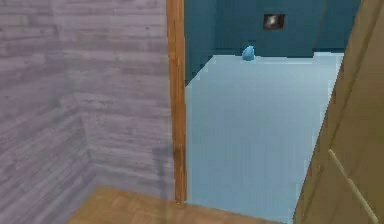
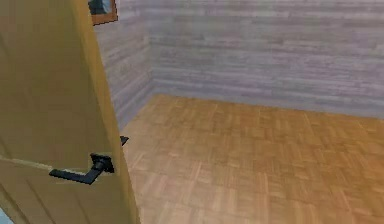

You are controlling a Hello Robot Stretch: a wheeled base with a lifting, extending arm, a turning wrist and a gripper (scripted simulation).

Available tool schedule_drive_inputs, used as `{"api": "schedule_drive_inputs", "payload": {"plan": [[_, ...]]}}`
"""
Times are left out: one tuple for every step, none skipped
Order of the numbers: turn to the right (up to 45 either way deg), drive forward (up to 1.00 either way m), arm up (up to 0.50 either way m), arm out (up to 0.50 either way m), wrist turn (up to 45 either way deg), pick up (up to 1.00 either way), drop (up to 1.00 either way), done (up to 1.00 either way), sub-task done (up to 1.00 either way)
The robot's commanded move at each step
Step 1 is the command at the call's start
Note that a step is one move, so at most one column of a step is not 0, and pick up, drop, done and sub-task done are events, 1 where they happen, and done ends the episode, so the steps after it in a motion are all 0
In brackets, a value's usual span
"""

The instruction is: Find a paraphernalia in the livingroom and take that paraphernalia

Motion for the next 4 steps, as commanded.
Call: {"api": "schedule_drive_inputs", "payload": {"plan": [[0.0,0.20,0.00,0.00,0.0,0.00,0.00,0.00,0.00],[21.0,0.00,0.00,0.00,0.0,0.00,0.00,0.00,0.00],[0.0,1.00,0.00,0.00,0.0,0.00,0.00,0.00,0.00],[9.0,0.00,0.00,0.00,0.0,0.00,0.00,0.00,0.00]]}}
